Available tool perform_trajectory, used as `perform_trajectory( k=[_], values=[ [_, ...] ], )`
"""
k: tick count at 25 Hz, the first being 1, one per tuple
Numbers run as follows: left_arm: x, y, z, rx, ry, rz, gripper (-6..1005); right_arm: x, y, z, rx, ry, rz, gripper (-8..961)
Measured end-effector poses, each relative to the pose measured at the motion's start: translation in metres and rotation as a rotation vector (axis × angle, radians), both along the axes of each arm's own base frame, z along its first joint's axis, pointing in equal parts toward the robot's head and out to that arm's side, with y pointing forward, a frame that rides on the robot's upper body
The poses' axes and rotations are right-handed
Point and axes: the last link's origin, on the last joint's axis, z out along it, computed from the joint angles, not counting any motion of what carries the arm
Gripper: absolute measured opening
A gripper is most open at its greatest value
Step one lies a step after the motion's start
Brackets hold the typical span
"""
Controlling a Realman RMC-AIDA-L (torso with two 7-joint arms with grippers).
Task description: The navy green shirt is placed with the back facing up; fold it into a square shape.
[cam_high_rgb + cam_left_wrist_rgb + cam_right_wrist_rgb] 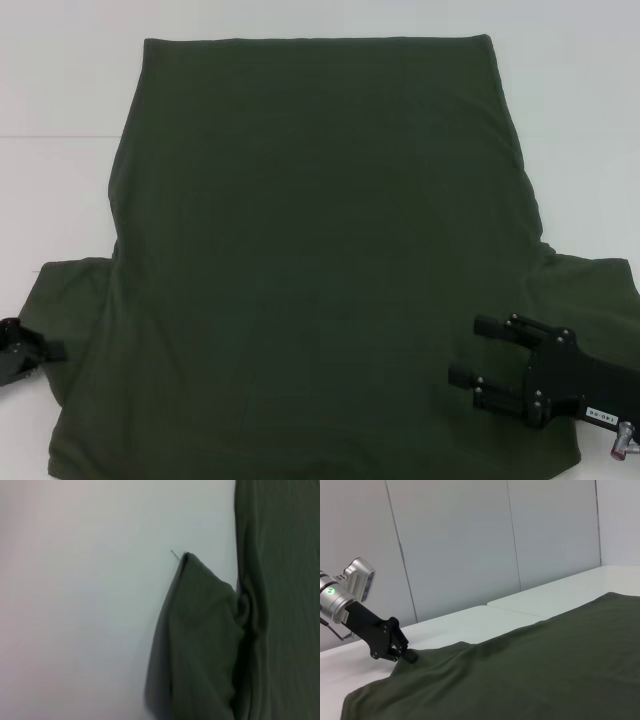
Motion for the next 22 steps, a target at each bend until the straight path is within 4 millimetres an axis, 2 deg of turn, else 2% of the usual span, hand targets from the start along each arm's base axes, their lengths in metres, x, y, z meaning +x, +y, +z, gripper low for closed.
perform_trajectory(
  k=[1,5,14,22],
  values=[
    [0.001,0.001,0.0,0.0,0.001,-0.004,19,0.0,0.0,0.0,0.0,0.0,0.0,775],
    [0.002,0.005,0.005,0.002,0.02,-0.019,20,-0.001,0.001,0.0,0.0,0.001,0.003,775],
    [-0.002,0.014,0.04,0.062,0.119,-0.042,20,-0.002,0.003,0.001,0.007,0.007,0.006,775],
    [0.008,0.027,0.062,0.1,0.172,-0.078,19,-0.004,0.004,0.0,0.008,0.011,0.008,775]
  ],
)
